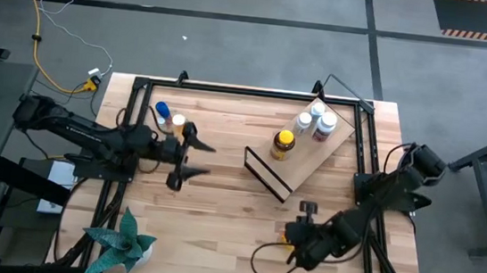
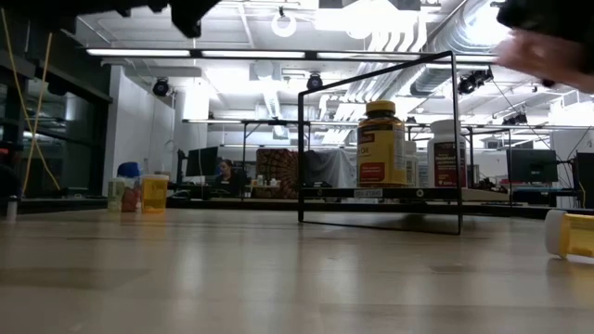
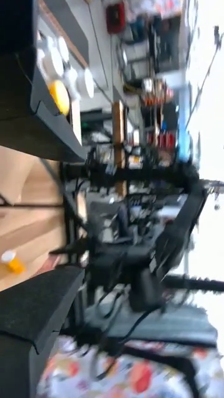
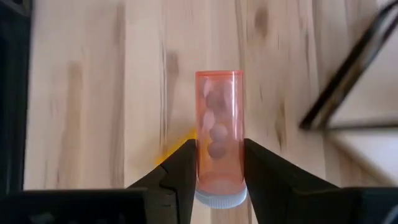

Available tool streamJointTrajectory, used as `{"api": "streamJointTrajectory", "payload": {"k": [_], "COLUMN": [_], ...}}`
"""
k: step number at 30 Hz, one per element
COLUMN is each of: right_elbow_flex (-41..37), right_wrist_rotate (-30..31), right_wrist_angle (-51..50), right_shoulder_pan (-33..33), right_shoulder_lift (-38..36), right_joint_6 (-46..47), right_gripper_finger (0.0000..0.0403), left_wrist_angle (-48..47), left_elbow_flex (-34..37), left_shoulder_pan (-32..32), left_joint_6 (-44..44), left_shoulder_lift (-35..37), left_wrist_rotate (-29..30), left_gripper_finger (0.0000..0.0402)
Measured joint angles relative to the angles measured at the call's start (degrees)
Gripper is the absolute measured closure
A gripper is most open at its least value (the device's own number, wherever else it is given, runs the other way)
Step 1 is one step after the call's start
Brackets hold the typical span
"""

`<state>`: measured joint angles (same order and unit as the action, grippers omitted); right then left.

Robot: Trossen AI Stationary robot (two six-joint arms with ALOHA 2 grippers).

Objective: Pick and place medicine bottles onto shelf by color
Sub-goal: Put the red pill bottle on the shelf

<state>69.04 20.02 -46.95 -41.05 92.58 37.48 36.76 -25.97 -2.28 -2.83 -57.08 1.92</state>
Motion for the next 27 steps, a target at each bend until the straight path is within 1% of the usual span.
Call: {"api": "streamJointTrajectory", "payload": {"k": [3,6,10,13,17,21,27], "right_elbow_flex": [0.0,0.0,0.0,0.0,0.0,0.0,0.0], "right_wrist_rotate": [0.0,0.0,0.1,0.1,0.5,2.6,5.6], "right_wrist_angle": [4.3,7.8,11.7,13.6,15.6,17.3,21.3], "right_shoulder_pan": [2.4,4.4,6.6,7.9,9.4,10.8,12.2], "right_shoulder_lift": [-0.8,-1.1,-1.1,-1.1,-1.1,-1.1,-1.1], "right_joint_6": [-4.5,-9.1,-15.2,-19.2,-23.3,-25.4,-24.9], "right_gripper_finger": [0.0288,0.0288,0.0288,0.0288,0.0288,0.0288,0.0288], "left_wrist_angle": [-2.9,-6.4,-14.5,-19.1,-20.3,-20.3,-19.6], "left_elbow_flex": [-3.5,-7.5,-13.0,-16.7,-19.8,-22.7,-25.2], "left_shoulder_pan": [-3.8,-6.7,-8.5,-8.7,-8.7,-8.7,-8.7], "left_joint_6": [-2.1,-2.3,-2.0,-0.8,0.2,-1.8,-1.9], "left_shoulder_lift": [-3.2,-6.9,-12.0,-16.3,-21.5,-25.5,-29.7], "left_wrist_rotate": [0.9,1.8,4.4,5.2,5.4,5.4,5.4], "left_gripper_finger": [0.0124,0.0123,0.0116,0.0104,0.0091,0.0091,0.0091]}}
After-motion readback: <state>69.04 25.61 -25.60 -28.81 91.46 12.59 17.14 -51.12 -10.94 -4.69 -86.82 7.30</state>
